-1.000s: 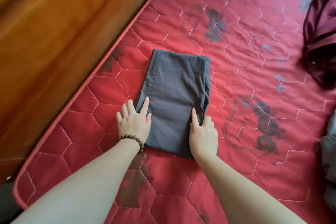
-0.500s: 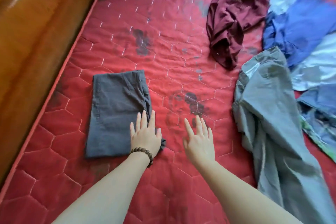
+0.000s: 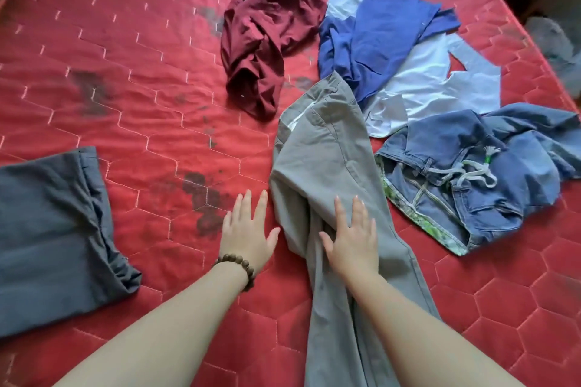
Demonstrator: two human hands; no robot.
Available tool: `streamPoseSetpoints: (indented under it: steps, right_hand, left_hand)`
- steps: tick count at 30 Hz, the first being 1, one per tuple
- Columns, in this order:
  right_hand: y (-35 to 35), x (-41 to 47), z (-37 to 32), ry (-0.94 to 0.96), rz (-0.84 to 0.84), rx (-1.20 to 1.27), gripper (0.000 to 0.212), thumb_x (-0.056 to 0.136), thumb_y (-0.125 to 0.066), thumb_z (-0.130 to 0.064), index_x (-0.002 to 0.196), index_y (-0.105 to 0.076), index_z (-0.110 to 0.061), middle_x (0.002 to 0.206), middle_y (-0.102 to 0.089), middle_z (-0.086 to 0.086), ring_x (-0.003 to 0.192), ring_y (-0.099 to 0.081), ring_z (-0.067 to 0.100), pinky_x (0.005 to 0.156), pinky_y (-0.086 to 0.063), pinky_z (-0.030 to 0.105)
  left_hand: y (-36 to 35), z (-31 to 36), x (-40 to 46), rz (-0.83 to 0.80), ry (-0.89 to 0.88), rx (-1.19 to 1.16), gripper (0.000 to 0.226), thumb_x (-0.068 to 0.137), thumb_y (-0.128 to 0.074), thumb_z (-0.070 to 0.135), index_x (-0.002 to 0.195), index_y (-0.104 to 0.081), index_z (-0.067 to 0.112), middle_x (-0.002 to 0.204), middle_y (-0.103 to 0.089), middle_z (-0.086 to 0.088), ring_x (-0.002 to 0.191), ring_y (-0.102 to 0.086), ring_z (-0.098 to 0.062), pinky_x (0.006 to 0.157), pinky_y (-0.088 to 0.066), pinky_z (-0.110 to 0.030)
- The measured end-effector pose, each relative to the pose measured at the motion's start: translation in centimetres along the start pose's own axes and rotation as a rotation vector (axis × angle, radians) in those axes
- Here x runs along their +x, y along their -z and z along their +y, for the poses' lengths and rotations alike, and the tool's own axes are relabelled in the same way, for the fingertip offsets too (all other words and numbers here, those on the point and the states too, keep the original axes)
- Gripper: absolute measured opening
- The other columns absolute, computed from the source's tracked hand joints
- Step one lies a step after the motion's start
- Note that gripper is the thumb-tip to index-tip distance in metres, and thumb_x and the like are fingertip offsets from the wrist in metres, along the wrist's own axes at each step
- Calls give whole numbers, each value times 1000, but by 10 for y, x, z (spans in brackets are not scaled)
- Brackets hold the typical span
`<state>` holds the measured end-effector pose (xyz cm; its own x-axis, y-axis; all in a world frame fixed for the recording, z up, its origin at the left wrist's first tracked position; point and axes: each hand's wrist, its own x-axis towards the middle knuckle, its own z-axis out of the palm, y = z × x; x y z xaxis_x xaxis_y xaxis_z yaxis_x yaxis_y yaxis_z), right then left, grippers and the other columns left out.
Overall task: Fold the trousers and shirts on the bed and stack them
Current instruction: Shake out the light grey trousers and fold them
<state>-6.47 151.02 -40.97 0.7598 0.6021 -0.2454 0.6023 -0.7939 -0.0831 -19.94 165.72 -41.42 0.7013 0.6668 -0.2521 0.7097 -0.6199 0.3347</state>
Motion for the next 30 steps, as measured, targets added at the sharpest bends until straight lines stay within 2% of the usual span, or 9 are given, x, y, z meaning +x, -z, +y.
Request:
streamPoseSetpoints:
  steps: [4, 6, 10, 14, 18, 23, 26, 28, 30]
  right_hand:
    - [-14, 43, 28, 93, -26, 39, 90, 86, -53, -56, 152, 4, -32, 160, 6, 10, 147, 5, 25, 118, -4, 45]
    - [-25, 61, 37, 165, -80, 35, 91, 85, -54, -52, 151, 7, -35, 161, 5, 8, 148, 4, 25, 118, -3, 45]
    - [-43, 81, 43, 247, -184, 40, 71, 93, -46, -33, 151, -5, -40, 160, -13, 1, 146, -13, 24, 116, -14, 43]
    - [-56, 74, 58, 265, -203, 153, 57, 94, -42, -21, 149, -28, -30, 157, -27, -2, 143, -25, 23, 114, -25, 38]
    - [-60, 40, 82, 242, -215, 275, 61, 92, -45, -13, 148, -31, -28, 157, -25, -3, 142, -26, 20, 115, -18, 27]
    - [-62, -20, 109, 169, -298, 290, 60, 92, -46, -10, 148, -32, -27, 157, -24, -4, 144, -22, 17, 115, -23, 28]
    - [-59, -53, 117, 137, -387, 242, 59, 94, -45, -20, 150, -27, -27, 159, -19, -5, 145, -18, 15, 115, -21, 26]
    - [-53, -66, 118, 171, -401, 170, 63, 93, -46, -43, 150, -26, -25, 158, -21, -3, 145, -19, 16, 116, -20, 30]
    - [-41, -68, 115, 205, -384, 123, 81, 84, -37, -72, 150, -26, -26, 156, -24, -2, 144, -22, 19, 116, -19, 37]
  left_hand:
    - [-27, 43, 45, 47, -96, 128, 90, 88, -51, 56, 150, 9, 32, 160, 10, -5, 147, 9, -23, 118, -6, -40]
    - [-39, 54, 71, 60, -138, 220, 87, 90, -52, 47, 150, 9, 34, 160, 11, -2, 147, 10, -24, 118, -4, -42]
    - [-54, 62, 103, -34, -154, 307, 53, 98, -34, 21, 147, -23, 38, 161, -8, 2, 147, 5, -24, 117, 1, -49]
    - [-73, 65, 89, -31, -148, 257, 51, 98, -31, 18, 145, -32, 38, 159, -16, 1, 148, -2, -22, 115, 1, -47]
    - [-89, 79, 55, -94, -162, 161, 52, 99, -29, 17, 147, -26, 36, 160, -11, 1, 148, -2, -19, 116, 2, -41]
    - [-108, 98, -3, -225, -165, 114, 51, 100, -28, 18, 148, -26, 34, 161, -8, 0, 148, -1, -19, 116, 1, -39]
    - [-110, 104, -34, -330, -182, 128, 50, 101, -27, 20, 149, -22, 30, 161, -4, -2, 147, 1, -20, 117, 2, -39]
    - [-104, 105, -50, -369, -234, 147, 52, 100, -32, 32, 150, -20, 28, 161, -4, -5, 147, 3, -22, 117, 2, -40]
    - [-93, 101, -58, -332, -280, 74, 64, 94, -38, 52, 151, -21, 26, 160, -10, -5, 147, -1, -20, 117, 1, -40]
